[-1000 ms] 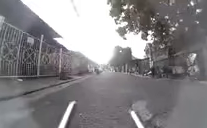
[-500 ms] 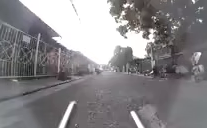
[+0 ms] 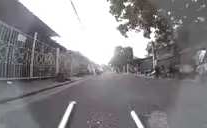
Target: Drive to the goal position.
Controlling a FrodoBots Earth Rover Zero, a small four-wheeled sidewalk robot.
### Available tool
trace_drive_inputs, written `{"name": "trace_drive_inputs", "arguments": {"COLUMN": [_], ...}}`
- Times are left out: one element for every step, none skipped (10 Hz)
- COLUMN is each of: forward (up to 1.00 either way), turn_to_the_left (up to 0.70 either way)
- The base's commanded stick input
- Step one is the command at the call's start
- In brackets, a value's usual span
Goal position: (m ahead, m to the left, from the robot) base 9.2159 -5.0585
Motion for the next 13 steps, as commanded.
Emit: {"name": "trace_drive_inputs", "arguments": {"forward": [0.7,0.7,0.7,0.7,0.7,0.7,0.7,0.7,0.7,0.7,0.7,0.7,0.7], "turn_to_the_left": [0.0,0.0,0.0,0.0,0.0,0.0,0.0,0.0,0.0,0.0,0.0,0.0,0.0]}}
